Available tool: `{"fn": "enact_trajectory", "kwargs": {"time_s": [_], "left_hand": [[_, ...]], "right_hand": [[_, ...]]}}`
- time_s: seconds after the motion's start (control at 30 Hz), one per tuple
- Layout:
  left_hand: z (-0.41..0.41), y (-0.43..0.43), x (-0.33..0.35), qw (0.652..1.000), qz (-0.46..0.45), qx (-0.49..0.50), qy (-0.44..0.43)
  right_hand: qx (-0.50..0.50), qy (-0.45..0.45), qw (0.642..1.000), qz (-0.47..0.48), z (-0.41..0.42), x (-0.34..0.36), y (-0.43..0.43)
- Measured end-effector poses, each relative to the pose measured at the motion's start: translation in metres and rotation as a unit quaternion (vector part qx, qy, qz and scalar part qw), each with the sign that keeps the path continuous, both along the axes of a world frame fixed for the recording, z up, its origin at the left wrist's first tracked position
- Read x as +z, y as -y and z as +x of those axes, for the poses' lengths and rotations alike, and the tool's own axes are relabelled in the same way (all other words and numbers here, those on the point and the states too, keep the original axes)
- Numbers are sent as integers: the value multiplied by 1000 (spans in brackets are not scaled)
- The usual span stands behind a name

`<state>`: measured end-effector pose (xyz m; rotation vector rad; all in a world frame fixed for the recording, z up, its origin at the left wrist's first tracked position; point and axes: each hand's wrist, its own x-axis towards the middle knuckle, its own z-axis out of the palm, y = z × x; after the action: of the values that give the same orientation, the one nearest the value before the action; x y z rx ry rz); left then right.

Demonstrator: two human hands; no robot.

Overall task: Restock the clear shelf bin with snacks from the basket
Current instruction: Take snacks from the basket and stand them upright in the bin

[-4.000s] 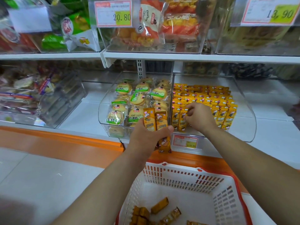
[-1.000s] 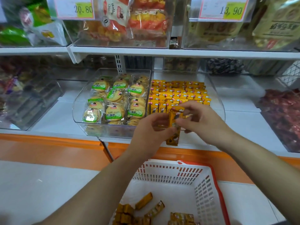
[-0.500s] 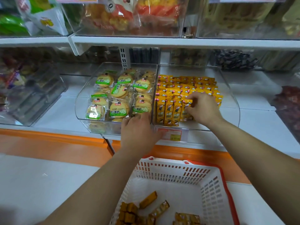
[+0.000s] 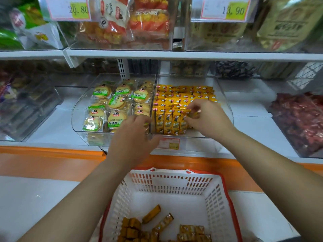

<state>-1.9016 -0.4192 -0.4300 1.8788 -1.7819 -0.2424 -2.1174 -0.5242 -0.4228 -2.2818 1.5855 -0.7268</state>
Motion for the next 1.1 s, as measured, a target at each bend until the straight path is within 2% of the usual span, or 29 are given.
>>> {"fn": "enact_trajectory", "kwargs": {"time_s": [0.03,0.1,0.17,0.23,0.33,0.5,0.63,0.73,0.83,0.93,1.03,1.1], "left_hand": [[0,-10,1,999,8,-22,-25],[-1,-31,-9,992,90,-64,-54],[-2,-45,-35,971,214,-103,-19],[-6,-52,-69,935,330,-127,33],[-9,-58,-128,888,440,-111,78],[-17,-68,-232,869,488,-59,61],[-19,-71,-303,873,486,-14,37],[-17,-67,-342,883,468,16,27],[-21,-62,-373,882,470,-4,42],[-31,-58,-394,872,486,-21,59],[-41,-59,-407,860,502,-30,92],[-44,-60,-414,869,482,-37,107]], "right_hand": [[30,18,999,-3,-3,6,-14],[103,47,993,26,-7,10,-44],[162,37,982,93,-12,-2,-70],[187,-11,969,162,-17,-31,-87],[185,-80,947,251,-26,-99,-97],[130,-112,901,399,-35,-231,-97],[78,-119,888,438,-31,-329,-110],[59,-146,861,484,-29,-382,-127],[85,-198,829,515,-30,-407,-135],[101,-258,821,499,-30,-417,-129],[94,-259,819,503,-33,-418,-120],[106,-263,810,513,-37,-418,-120]]}}
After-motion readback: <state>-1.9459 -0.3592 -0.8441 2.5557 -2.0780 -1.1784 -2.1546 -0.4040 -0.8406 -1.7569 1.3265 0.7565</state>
